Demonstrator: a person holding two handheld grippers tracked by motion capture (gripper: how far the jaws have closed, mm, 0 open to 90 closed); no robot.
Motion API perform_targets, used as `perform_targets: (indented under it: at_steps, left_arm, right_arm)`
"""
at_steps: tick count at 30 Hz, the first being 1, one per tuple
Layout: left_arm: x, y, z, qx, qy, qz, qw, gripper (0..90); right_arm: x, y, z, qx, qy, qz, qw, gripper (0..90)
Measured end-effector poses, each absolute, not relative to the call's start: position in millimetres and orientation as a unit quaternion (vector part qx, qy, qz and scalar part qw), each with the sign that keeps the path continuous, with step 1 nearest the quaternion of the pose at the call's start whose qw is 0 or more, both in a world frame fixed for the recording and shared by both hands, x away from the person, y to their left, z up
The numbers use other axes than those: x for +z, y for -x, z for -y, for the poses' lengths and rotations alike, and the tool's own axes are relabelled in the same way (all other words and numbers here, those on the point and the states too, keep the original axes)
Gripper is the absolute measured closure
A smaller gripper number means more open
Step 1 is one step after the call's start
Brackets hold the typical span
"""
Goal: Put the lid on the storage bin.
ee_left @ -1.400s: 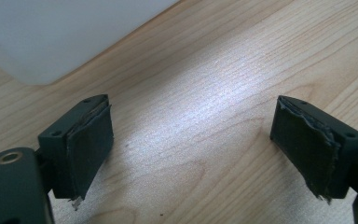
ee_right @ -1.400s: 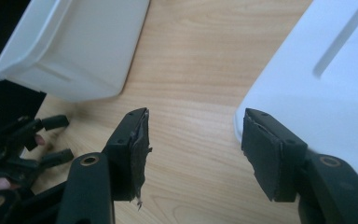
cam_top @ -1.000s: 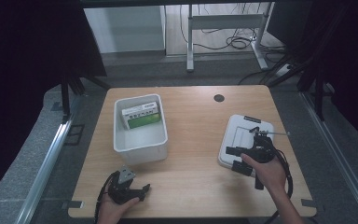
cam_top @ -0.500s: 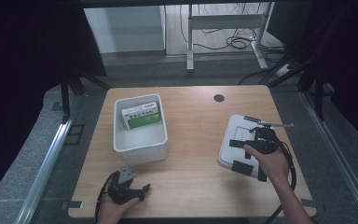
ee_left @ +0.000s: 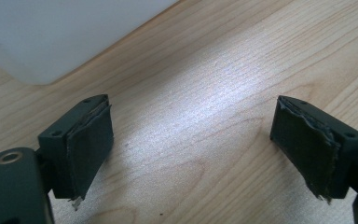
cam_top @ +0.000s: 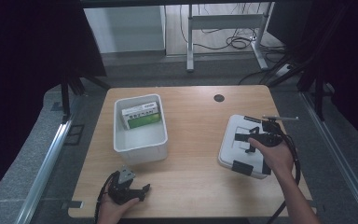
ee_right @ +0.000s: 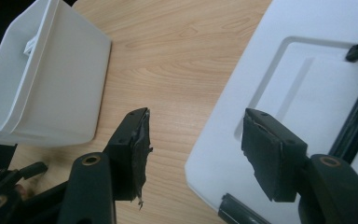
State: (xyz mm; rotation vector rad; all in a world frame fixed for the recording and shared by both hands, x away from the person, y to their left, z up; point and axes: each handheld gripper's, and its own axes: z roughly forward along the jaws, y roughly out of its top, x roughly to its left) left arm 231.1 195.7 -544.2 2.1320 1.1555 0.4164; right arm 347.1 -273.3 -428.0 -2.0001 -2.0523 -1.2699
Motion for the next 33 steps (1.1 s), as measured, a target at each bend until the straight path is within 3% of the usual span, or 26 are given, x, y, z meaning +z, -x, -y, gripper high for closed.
perform_targets:
  at_steps: [33]
  left_arm:
    - [-544.2,-230.6,-195.6,0.159,-0.816,-0.443,0.334,13.0]
  right_arm:
    - [-431.3,-366.8,304.7,-0.363,0.685,0.631,-0.006,41.8]
